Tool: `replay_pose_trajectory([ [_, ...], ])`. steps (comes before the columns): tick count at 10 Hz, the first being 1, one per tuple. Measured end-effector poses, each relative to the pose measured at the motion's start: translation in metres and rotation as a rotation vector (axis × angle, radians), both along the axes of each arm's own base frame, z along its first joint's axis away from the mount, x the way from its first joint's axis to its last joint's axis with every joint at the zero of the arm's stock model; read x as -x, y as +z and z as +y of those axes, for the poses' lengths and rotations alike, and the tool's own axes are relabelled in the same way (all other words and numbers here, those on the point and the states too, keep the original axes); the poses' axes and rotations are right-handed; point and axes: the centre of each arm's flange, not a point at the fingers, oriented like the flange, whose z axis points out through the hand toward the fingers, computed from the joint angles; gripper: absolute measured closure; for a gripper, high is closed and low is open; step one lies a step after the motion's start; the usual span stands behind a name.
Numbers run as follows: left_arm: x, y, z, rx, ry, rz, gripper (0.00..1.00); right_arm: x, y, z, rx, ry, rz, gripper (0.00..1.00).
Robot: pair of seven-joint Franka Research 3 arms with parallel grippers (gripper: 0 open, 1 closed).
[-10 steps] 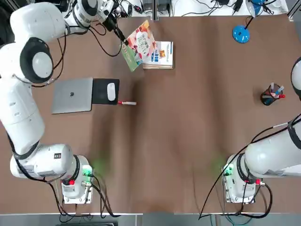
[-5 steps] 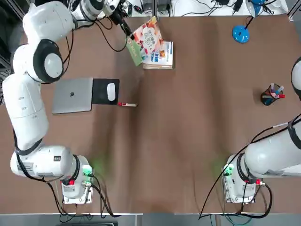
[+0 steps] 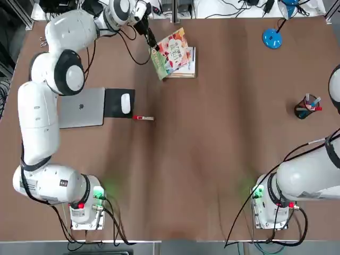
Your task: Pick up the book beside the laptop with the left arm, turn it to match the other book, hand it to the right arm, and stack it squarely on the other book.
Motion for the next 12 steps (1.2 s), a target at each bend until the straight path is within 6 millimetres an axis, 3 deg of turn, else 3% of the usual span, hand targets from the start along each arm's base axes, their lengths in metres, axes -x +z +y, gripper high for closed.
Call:
replay_pose_trajectory([
  [4,-0.009,-0.015,0.000,-0.068,-0.037,-0.125,0.85,0.000,0.000,-0.001,0.000,-0.001,0.000,0.00],
  [7,-0.010,-0.009,-0.019,-0.083,0.007,-0.198,0.85,0.000,0.000,-0.001,0.000,-0.002,0.002,0.00],
  [12,-0.017,-0.002,-0.020,-0.079,0.084,-0.255,0.85,-0.003,-0.007,-0.001,0.000,-0.002,0.014,0.00],
])
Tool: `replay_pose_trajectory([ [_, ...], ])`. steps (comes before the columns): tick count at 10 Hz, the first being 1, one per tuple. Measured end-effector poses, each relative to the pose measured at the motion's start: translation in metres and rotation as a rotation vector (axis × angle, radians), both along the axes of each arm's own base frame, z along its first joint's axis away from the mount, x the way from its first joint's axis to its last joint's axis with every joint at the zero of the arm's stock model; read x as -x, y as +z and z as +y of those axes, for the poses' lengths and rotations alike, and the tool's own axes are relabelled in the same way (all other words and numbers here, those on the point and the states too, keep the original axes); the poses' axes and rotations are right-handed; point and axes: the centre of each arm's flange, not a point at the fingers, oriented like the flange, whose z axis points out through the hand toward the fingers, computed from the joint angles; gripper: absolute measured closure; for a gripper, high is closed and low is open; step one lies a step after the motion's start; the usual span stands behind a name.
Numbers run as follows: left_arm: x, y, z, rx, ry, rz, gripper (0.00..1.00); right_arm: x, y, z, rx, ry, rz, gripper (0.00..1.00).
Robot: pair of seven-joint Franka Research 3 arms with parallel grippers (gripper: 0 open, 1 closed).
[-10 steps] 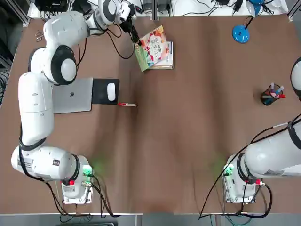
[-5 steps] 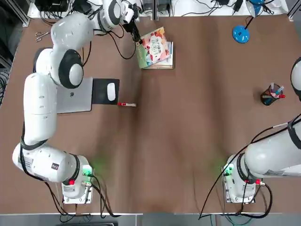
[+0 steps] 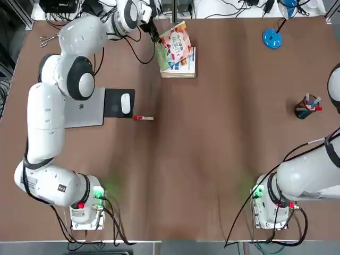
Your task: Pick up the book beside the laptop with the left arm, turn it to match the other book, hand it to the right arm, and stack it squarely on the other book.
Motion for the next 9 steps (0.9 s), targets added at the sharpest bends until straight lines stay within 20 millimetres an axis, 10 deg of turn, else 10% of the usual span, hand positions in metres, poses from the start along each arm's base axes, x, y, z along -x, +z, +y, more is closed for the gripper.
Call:
replay_pose_trajectory([
  [9,0.015,-0.026,-0.031,-0.020,-0.063,-0.022,0.85,0.000,-0.001,0.001,0.000,0.001,0.002,0.00],
])
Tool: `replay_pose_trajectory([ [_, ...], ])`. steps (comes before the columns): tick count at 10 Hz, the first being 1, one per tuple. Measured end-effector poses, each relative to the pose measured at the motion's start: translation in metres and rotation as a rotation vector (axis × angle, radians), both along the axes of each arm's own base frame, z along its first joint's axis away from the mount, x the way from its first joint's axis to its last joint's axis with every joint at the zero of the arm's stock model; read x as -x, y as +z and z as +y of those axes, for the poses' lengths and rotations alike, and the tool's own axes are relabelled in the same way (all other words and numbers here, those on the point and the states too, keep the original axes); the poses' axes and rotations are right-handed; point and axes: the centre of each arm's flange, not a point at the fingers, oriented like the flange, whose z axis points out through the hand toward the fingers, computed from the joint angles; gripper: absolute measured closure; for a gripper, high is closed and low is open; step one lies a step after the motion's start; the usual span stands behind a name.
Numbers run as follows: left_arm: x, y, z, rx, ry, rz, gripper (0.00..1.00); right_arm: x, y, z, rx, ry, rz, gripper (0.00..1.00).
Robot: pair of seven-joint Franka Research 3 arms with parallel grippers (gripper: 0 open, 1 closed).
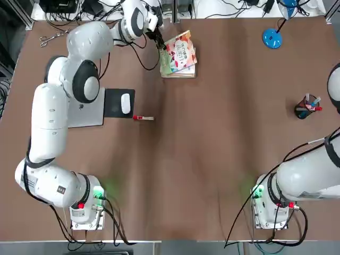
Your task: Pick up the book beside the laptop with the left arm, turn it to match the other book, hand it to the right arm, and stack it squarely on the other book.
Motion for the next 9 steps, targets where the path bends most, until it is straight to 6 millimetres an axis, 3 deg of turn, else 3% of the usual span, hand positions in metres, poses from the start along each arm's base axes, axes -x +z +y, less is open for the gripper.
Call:
replay_pose_trajectory([
  [9,0.007,-0.002,-0.013,-0.051,-0.058,-0.029,0.85,0.000,-0.001,-0.001,0.000,-0.002,0.001,0.00],
])
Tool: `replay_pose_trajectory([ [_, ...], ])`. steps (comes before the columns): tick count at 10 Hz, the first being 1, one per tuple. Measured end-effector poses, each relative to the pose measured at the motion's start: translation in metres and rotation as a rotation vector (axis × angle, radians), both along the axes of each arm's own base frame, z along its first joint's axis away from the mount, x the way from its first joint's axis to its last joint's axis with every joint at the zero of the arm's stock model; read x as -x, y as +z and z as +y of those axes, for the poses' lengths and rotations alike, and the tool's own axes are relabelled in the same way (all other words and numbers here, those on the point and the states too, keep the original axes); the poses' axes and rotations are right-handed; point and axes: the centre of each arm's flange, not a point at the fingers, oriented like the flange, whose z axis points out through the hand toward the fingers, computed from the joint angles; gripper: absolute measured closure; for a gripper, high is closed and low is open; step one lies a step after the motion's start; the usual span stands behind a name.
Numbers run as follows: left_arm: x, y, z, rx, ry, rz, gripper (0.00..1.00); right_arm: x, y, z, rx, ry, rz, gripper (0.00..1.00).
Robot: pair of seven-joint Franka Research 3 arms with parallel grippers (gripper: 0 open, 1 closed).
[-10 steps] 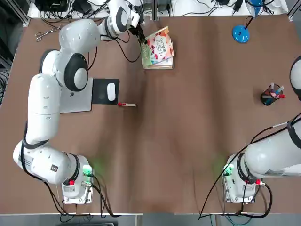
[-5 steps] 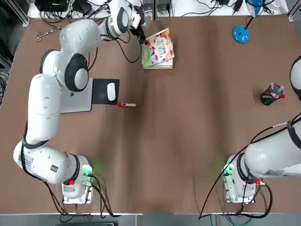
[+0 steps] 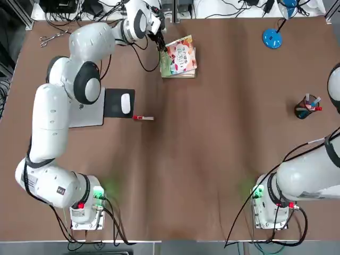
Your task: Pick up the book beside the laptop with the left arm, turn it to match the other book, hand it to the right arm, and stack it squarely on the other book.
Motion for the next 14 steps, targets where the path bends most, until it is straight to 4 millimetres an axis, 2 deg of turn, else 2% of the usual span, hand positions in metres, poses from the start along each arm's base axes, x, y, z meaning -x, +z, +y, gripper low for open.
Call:
replay_pose_trajectory([
  [1,0.000,0.000,0.000,-0.002,-0.001,-0.001,0.84,-0.001,-0.002,0.000,0.000,0.000,0.003,0.00],
  [3,0.000,-0.001,0.001,-0.006,-0.004,0.000,0.74,-0.003,-0.006,0.002,-0.001,0.004,0.005,0.00],
  [5,0.002,-0.001,-0.002,-0.005,-0.009,0.001,0.45,-0.007,-0.010,0.003,-0.002,0.005,-0.003,0.00],
  [6,0.002,0.000,-0.004,-0.003,-0.010,0.000,0.35,-0.009,-0.010,0.005,-0.002,0.010,-0.013,0.00],
  [8,-0.002,0.010,-0.003,0.002,0.008,-0.010,0.35,-0.012,-0.012,0.017,-0.004,0.019,-0.026,0.00],
  [9,-0.006,0.026,-0.001,0.012,0.045,-0.014,0.35,-0.015,-0.016,0.026,-0.016,0.002,-0.031,0.00],
  [11,-0.004,0.071,0.007,0.014,0.206,0.110,0.31,-0.026,-0.037,0.061,-0.079,-0.073,-0.028,0.02],
  [12,-0.001,0.090,0.019,-0.011,0.300,0.220,0.19,-0.033,-0.051,0.088,-0.116,-0.131,-0.031,0.03],
  [13,-0.001,0.109,0.037,-0.043,0.374,0.300,0.14,-0.038,-0.066,0.117,-0.151,-0.168,-0.033,0.15],
  [14,0.001,0.128,0.058,-0.086,0.436,0.363,0.06,-0.043,-0.081,0.144,-0.169,-0.174,-0.034,0.35],
])
